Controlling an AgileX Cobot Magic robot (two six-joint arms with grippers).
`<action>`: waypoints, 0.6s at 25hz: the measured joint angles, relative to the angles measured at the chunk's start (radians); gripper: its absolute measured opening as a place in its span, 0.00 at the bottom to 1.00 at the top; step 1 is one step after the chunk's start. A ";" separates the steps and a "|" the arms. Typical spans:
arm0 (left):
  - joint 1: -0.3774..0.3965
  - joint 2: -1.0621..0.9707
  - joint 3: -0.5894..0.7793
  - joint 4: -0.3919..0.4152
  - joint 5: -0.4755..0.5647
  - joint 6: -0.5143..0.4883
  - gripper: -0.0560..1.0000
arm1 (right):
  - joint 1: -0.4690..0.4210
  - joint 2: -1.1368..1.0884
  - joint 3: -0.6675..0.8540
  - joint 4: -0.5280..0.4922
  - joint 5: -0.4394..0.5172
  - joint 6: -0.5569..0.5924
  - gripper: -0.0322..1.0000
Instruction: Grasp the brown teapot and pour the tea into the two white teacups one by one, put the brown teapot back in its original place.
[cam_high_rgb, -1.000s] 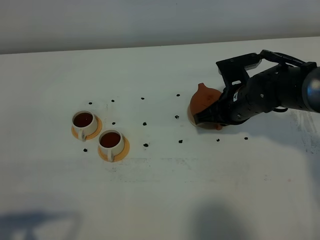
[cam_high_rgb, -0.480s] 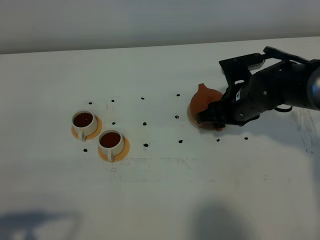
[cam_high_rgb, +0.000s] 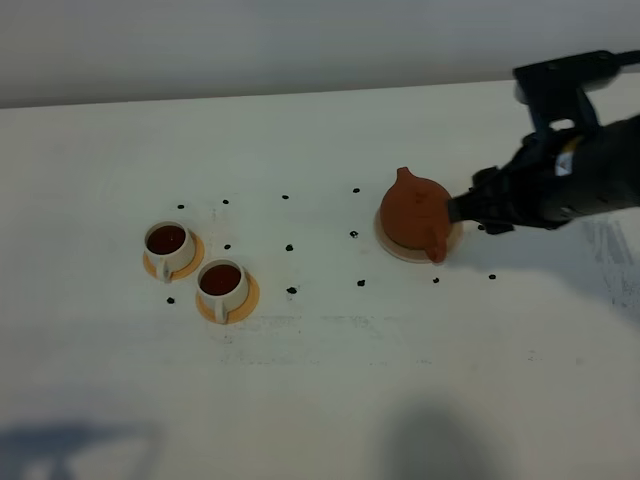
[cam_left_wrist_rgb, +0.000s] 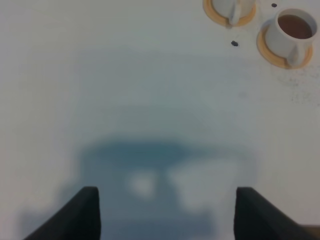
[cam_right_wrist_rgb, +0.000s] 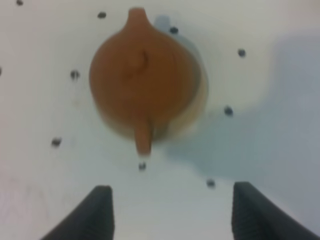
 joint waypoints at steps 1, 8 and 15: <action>0.000 0.000 0.000 0.000 0.000 0.000 0.59 | 0.000 -0.045 0.019 -0.001 0.022 0.000 0.53; 0.000 0.000 0.000 0.000 0.000 0.000 0.59 | 0.000 -0.343 0.063 -0.065 0.281 0.026 0.53; 0.000 0.000 0.000 0.000 0.000 0.000 0.59 | 0.000 -0.705 0.200 -0.099 0.447 0.033 0.53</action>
